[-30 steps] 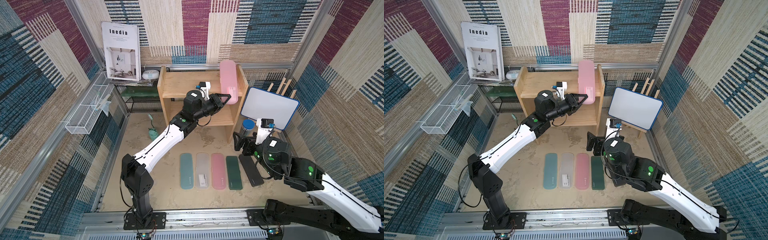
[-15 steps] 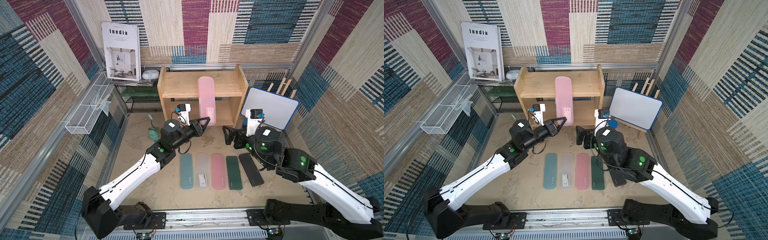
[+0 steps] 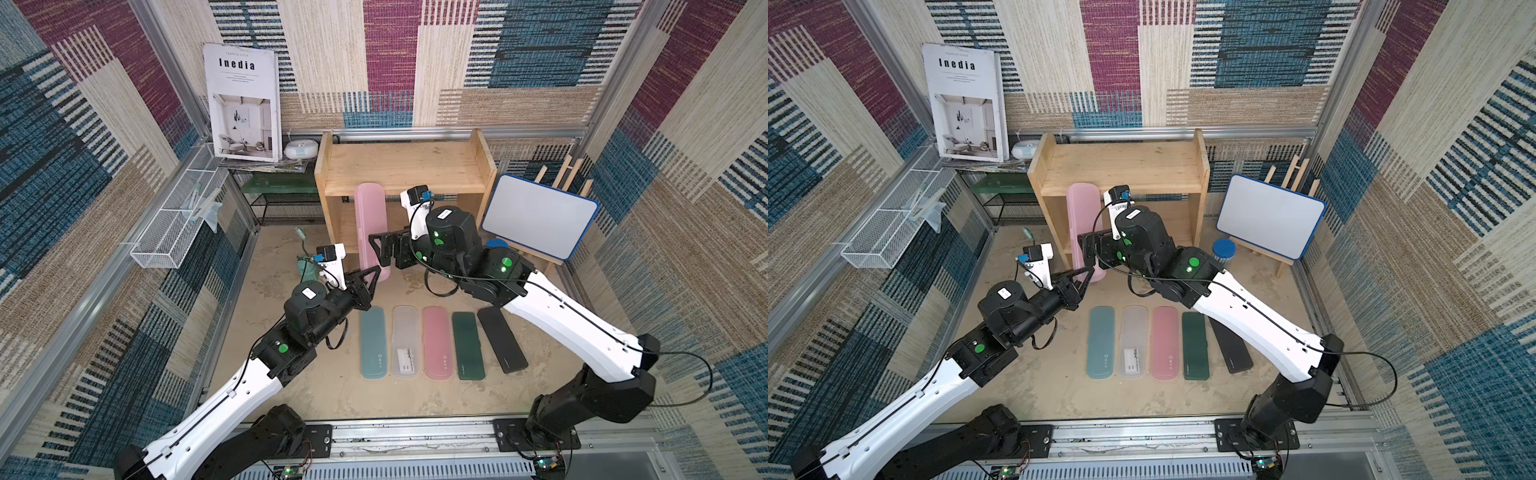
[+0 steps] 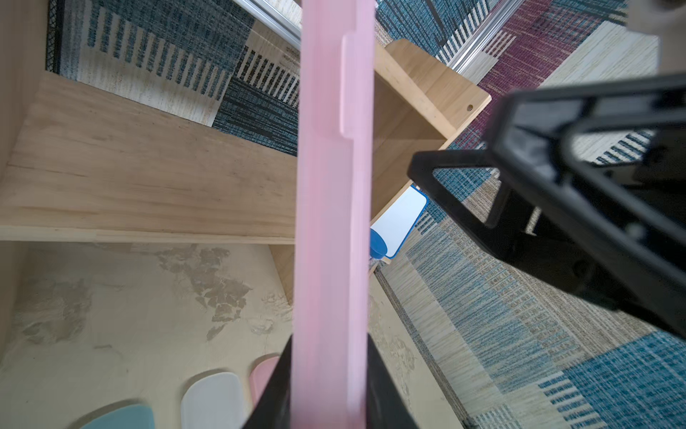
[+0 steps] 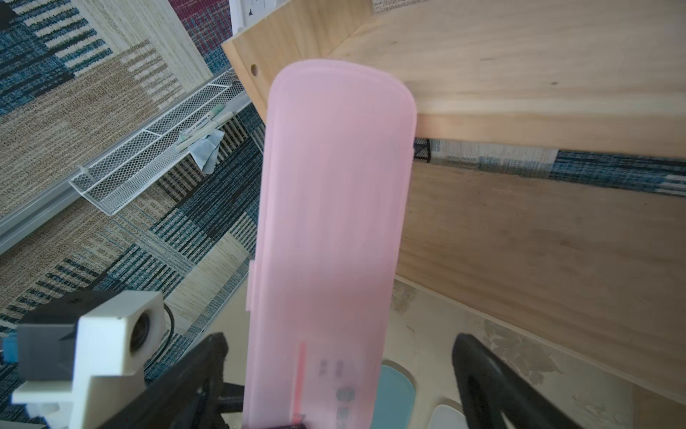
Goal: Remove the pencil cases from the shelf
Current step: Pick up the pencil case from the shelf.
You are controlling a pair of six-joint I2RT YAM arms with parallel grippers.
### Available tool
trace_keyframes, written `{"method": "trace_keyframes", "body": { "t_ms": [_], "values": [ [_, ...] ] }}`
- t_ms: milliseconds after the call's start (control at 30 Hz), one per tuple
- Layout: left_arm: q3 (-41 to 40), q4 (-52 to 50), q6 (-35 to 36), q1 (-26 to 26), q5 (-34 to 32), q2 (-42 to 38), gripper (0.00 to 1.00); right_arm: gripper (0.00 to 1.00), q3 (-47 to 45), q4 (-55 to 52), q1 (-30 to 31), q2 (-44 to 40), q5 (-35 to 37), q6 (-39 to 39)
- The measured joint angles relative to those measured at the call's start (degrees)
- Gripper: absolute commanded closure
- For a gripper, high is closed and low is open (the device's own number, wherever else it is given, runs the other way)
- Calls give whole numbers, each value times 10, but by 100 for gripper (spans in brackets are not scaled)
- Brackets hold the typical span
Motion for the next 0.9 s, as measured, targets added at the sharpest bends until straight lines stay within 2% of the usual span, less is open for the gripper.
{"method": "trace_keyframes", "body": {
  "t_ms": [233, 333, 533, 900],
  "values": [
    [-3, -13, 7, 0, -8, -8, 78, 1, 27, 2, -7, 45, -85, 6],
    [-3, -24, 18, 0, -17, -10, 78, 1, 39, 3, -10, 62, -100, 8],
    [-8, -45, 19, 1, -33, -19, 78, 1, 44, 7, -13, 81, -114, 17],
    [-15, -50, 18, 0, -24, -44, 78, 0, 31, 16, -21, 87, -122, 30]
  ]
}}
